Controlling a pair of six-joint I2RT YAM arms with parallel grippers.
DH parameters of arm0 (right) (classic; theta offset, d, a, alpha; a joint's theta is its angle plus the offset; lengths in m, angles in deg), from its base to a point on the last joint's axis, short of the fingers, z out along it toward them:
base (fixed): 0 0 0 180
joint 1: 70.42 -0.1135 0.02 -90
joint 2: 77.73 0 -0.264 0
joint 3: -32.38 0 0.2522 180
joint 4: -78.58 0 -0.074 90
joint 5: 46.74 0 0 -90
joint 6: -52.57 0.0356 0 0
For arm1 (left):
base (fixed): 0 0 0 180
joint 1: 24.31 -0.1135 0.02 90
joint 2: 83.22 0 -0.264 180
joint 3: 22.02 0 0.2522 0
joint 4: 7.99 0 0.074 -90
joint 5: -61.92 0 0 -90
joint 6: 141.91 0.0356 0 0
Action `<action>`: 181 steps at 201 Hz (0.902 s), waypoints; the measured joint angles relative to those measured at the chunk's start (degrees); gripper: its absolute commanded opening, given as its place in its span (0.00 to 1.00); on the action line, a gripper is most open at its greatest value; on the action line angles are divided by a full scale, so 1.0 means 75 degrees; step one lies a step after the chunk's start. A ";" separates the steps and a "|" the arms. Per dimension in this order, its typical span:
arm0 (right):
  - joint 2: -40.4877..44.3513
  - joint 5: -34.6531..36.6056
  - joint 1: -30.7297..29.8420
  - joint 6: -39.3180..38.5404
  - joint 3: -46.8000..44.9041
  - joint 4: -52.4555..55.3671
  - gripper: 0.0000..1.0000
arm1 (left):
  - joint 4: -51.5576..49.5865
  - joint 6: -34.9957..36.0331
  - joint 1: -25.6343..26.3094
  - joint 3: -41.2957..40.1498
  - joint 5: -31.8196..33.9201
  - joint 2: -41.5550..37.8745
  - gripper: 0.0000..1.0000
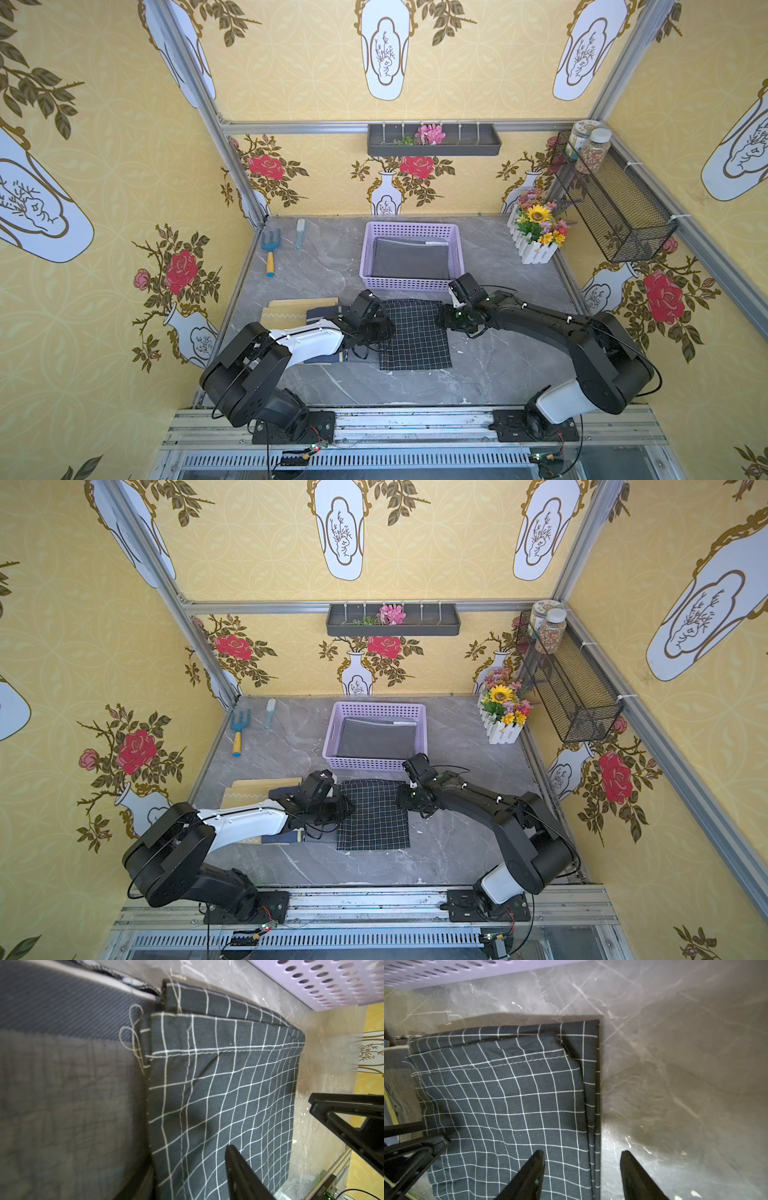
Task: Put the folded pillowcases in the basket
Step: Pick up the pillowcase from the pillowcase.
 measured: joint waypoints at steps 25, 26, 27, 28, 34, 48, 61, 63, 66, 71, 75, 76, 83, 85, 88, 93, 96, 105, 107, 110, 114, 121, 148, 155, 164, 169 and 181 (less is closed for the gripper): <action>-0.0236 0.0082 -0.0090 0.0000 0.0146 0.0009 0.58 | 0.0003 0.0000 0.0000 -0.0020 0.0000 -0.0020 0.40; -0.0251 0.0096 -0.0096 0.0000 0.0157 0.0006 0.58 | 0.0003 0.0000 0.0000 -0.0020 0.0000 -0.0020 0.40; -0.0262 0.0114 -0.0099 -0.0003 0.0163 0.0006 0.57 | 0.0003 0.0000 0.0000 -0.0020 0.0000 -0.0020 0.40; -0.0262 0.0114 -0.0099 -0.0003 0.0163 0.0006 0.57 | 0.0003 0.0000 0.0000 -0.0020 0.0000 -0.0020 0.40; -0.0332 0.0172 -0.0131 -0.0003 0.0204 0.0003 0.57 | 0.0015 0.0000 0.0000 -0.0029 0.0000 -0.0020 0.39; -0.0466 0.0198 -0.0169 -0.0003 0.0283 0.0017 0.56 | 0.0015 0.0000 0.0000 -0.0041 -0.0003 -0.0020 0.35; -0.0583 0.0233 -0.0213 0.0000 0.0341 0.0020 0.56 | 0.0017 0.0000 0.0000 -0.0047 -0.0003 -0.0020 0.32; -0.0592 0.0236 -0.0216 0.0000 0.0347 0.0023 0.56 | 0.0017 0.0000 0.0000 -0.0047 -0.0003 -0.0020 0.32; -0.0624 0.0251 -0.0224 0.0000 0.0361 0.0023 0.56 | 0.0020 0.0000 0.0000 -0.0050 -0.0006 -0.0020 0.31; -0.0656 0.0283 -0.0233 0.0000 0.0379 0.0020 0.56 | 0.0020 0.0000 0.0000 -0.0052 -0.0006 -0.0020 0.31; -0.0670 0.0318 -0.0233 0.0000 0.0385 0.0017 0.56 | 0.0020 0.0000 0.0000 -0.0055 -0.0006 -0.0020 0.30; -0.0679 0.0329 -0.0233 0.0000 0.0388 0.0017 0.55 | 0.0020 0.0000 0.0000 -0.0055 -0.0006 -0.0020 0.30; -0.0708 0.0382 -0.0245 0.0000 0.0396 0.0023 0.55 | 0.0020 0.0000 0.0000 -0.0058 -0.0006 -0.0020 0.29; -0.0720 0.0396 -0.0245 0.0000 0.0396 0.0020 0.55 | 0.0020 0.0000 0.0000 -0.0058 -0.0006 -0.0020 0.28; -0.0734 0.0399 -0.0245 0.0000 0.0402 0.0023 0.55 | 0.0020 0.0000 0.0000 -0.0058 -0.0009 -0.0020 0.28; -0.0752 0.0402 -0.0245 0.0000 0.0411 0.0032 0.55 | 0.0023 0.0000 0.0000 -0.0061 -0.0012 -0.0020 0.27; -0.0761 0.0411 -0.0245 0.0003 0.0423 0.0032 0.53 | 0.0023 0.0000 0.0000 -0.0061 -0.0015 -0.0020 0.27; -0.0793 0.0446 -0.0245 0.0003 0.0446 0.0017 0.52 | 0.0026 0.0000 0.0000 -0.0064 -0.0020 -0.0020 0.25; -0.0799 0.0452 -0.0245 0.0003 0.0449 0.0017 0.51 | 0.0026 0.0000 0.0000 -0.0067 -0.0023 -0.0020 0.25; -0.0807 0.0466 -0.0245 0.0003 0.0455 0.0023 0.51 | 0.0029 0.0000 0.0000 -0.0067 -0.0023 -0.0020 0.24; -0.0828 0.0487 -0.0245 0.0003 0.0469 0.0023 0.50 | 0.0032 0.0000 0.0000 -0.0070 -0.0023 -0.0020 0.24; -0.0857 0.0525 -0.0245 0.0003 0.0487 0.0020 0.49 | 0.0038 0.0000 0.0000 -0.0073 -0.0026 -0.0020 0.22; -0.0950 0.0592 -0.0245 0.0003 0.0548 -0.0003 0.44 | 0.0050 0.0000 0.0000 -0.0073 -0.0044 -0.0012 0.18; -0.0962 0.0592 -0.0245 0.0003 0.0551 -0.0017 0.42 | 0.0052 0.0000 0.0000 -0.0073 -0.0055 -0.0006 0.17; -0.0976 0.0595 -0.0248 0.0003 0.0554 -0.0044 0.40 | 0.0058 0.0000 0.0000 -0.0079 -0.0058 -0.0006 0.16; -0.0982 0.0595 -0.0248 0.0003 0.0554 -0.0050 0.38 | 0.0073 0.0000 0.0000 -0.0082 -0.0058 -0.0006 0.15; -0.0988 0.0592 -0.0248 0.0006 0.0551 -0.0064 0.34 | 0.0093 0.0000 0.0000 -0.0087 -0.0061 -0.0006 0.14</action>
